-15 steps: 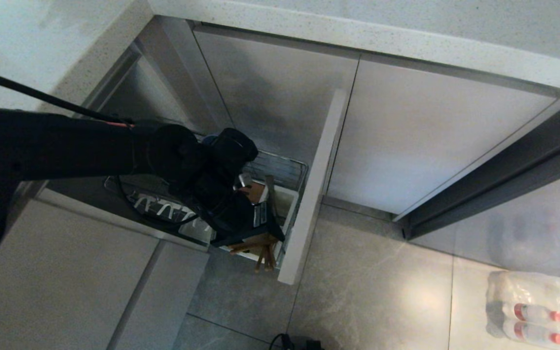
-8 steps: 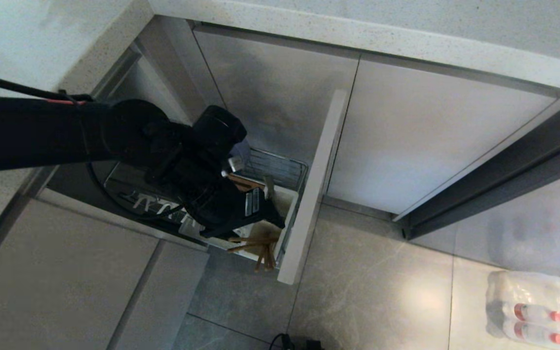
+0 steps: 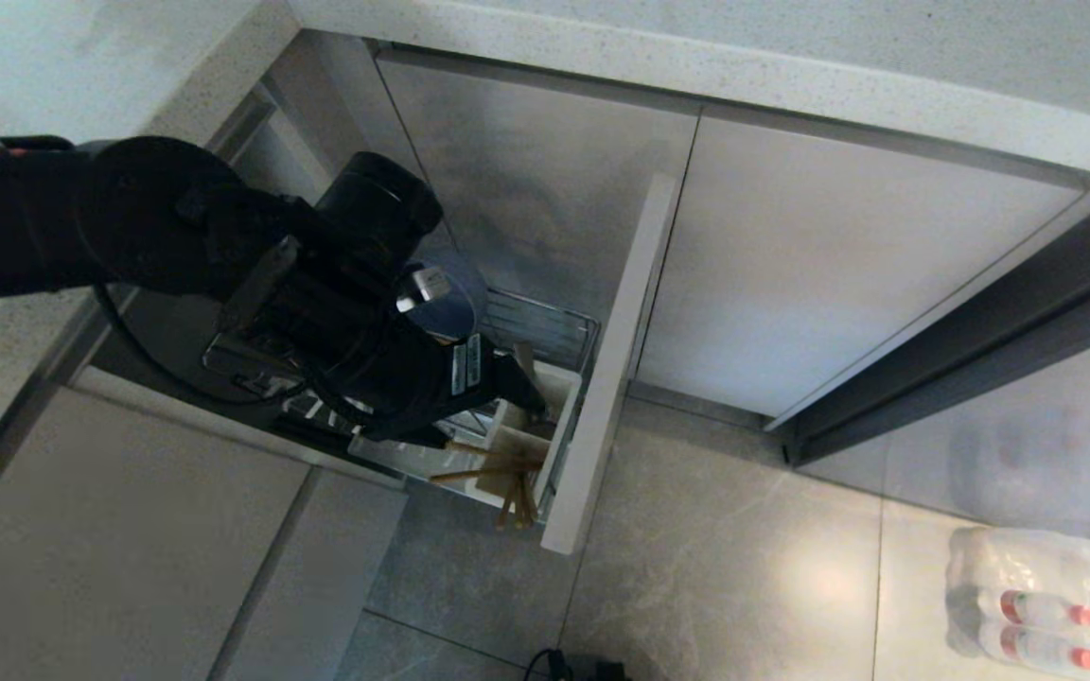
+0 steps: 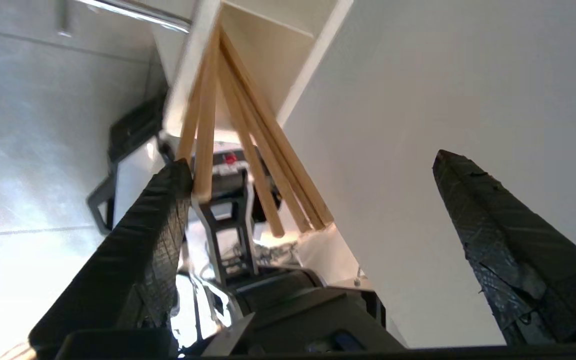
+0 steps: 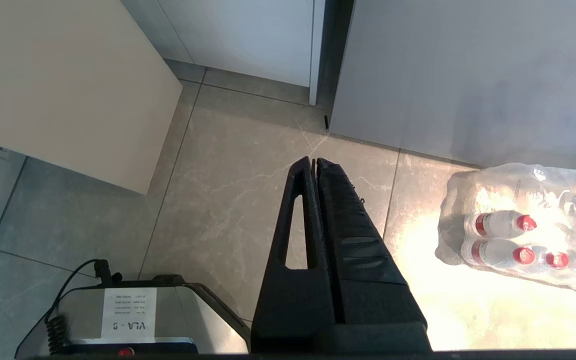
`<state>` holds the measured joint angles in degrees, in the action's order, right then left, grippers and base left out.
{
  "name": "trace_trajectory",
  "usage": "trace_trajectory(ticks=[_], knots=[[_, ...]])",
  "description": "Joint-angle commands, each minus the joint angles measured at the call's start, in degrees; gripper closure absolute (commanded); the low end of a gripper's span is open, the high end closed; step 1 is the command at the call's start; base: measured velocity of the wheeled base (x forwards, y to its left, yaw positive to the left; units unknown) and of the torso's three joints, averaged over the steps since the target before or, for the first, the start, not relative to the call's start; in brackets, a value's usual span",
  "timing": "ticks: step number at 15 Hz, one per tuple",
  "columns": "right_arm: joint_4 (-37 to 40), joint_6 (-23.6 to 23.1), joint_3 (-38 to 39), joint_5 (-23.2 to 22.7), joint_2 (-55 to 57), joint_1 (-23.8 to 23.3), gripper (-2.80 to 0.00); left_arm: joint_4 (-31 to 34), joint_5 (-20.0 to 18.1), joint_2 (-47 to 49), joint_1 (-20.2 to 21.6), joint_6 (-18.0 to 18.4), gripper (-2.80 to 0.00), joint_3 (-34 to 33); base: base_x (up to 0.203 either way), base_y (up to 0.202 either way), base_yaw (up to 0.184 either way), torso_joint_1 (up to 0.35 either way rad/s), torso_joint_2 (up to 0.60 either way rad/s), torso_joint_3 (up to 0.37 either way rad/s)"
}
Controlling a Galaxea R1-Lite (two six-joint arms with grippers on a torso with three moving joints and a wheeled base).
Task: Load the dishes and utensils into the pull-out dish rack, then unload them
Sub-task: Pick up the fork and place it in the cupboard
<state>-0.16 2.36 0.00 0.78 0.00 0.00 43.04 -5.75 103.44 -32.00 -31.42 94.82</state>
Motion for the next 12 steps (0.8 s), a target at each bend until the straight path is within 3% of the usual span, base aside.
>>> trace_trajectory(ticks=[1,12], knots=[[-0.02,0.01,0.0,0.01,0.09,0.0,0.0,0.19,0.73,-1.75,0.01,-0.15,0.0,-0.07,0.0,0.0,0.0,0.0,0.0,0.0],[-0.02,0.01,0.0,0.01,0.09,0.0,0.0,0.2,5.92,-12.01,0.01,0.01,0.0,0.51,0.0,0.0,0.0,0.0,0.0,0.0]])
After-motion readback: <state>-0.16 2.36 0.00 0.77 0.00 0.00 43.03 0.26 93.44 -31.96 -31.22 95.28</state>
